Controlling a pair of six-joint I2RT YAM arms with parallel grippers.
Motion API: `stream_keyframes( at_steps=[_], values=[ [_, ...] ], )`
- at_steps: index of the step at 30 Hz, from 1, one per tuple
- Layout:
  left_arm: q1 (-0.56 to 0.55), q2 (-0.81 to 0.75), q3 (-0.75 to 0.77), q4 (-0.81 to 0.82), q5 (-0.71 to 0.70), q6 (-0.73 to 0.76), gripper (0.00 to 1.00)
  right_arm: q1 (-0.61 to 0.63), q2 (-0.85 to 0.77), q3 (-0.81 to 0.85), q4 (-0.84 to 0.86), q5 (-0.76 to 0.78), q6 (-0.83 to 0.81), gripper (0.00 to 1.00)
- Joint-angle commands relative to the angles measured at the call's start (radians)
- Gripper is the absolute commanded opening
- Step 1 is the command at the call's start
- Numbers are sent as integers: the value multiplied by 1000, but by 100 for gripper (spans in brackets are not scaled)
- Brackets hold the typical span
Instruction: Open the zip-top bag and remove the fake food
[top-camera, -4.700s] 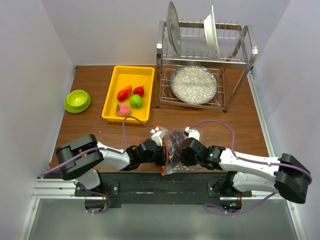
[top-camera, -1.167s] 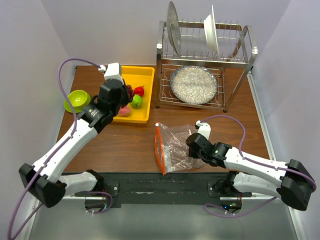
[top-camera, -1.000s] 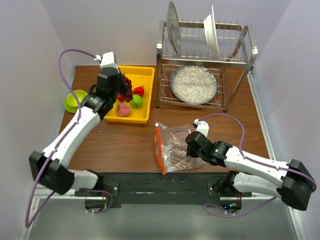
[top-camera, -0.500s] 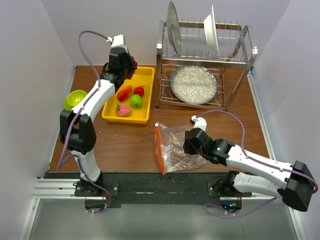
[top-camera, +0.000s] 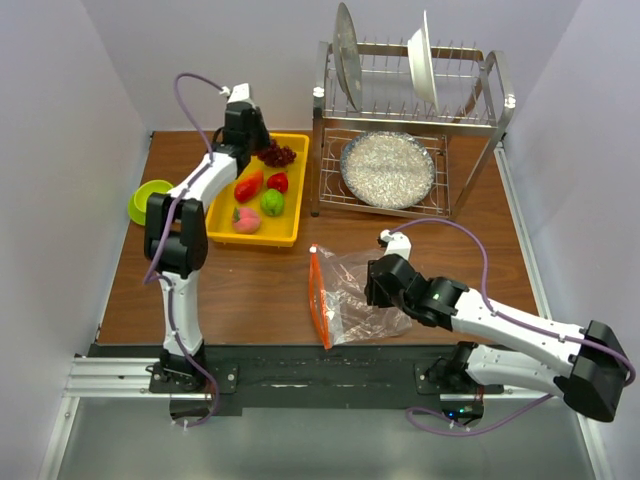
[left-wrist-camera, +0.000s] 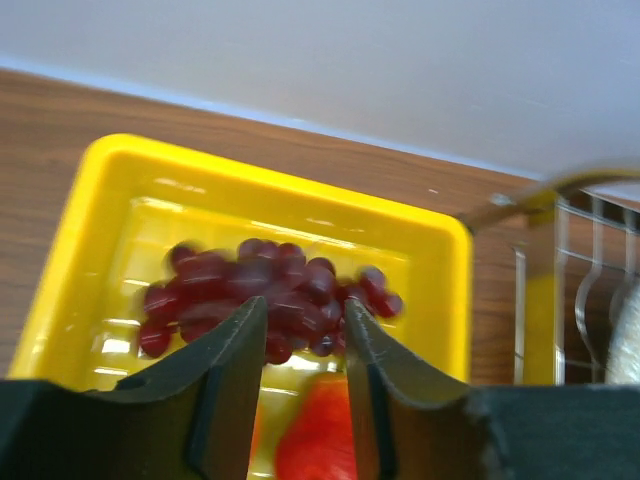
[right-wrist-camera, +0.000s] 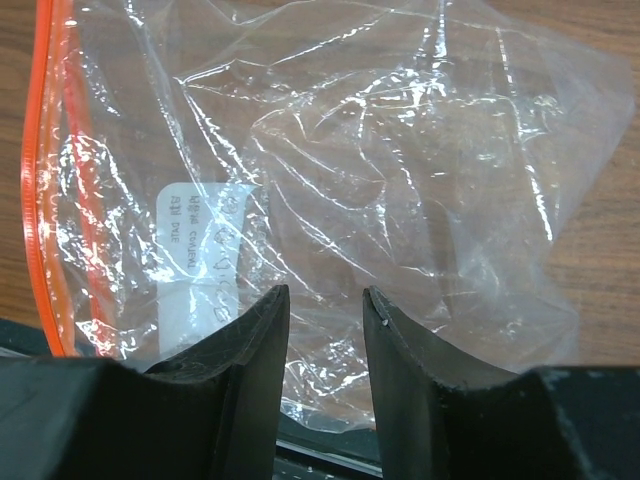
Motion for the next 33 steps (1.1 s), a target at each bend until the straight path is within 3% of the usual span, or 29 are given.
stream_keyframes(
  at_steps=[1,2,5,8,14,18,24,33],
  values=[
    [66,-7,12,13,38,-18,48,-3,8,38,48,-13,-11,41],
    [71,-22,6,11,37,-17,58,-3,10,39,53,-14,-12,42],
    [72,-60,-3,-11,9,-4,73,-3,16,47,58,-33,-14,45],
    [71,-116,-19,-38,-9,-10,82,-2,5,42,62,-42,-12,49],
    [59,-272,-130,-117,-3,-82,90,-3,-27,44,48,-39,-17,57],
    [5,-428,-354,-135,-21,-118,92,-3,-58,45,44,-39,-23,66],
    [-180,-741,-705,-123,-100,-184,94,-3,-123,55,8,1,-35,76],
    [-611,-1062,-990,-146,-222,-242,100,-2,-260,23,-30,36,-52,81]
  ],
)
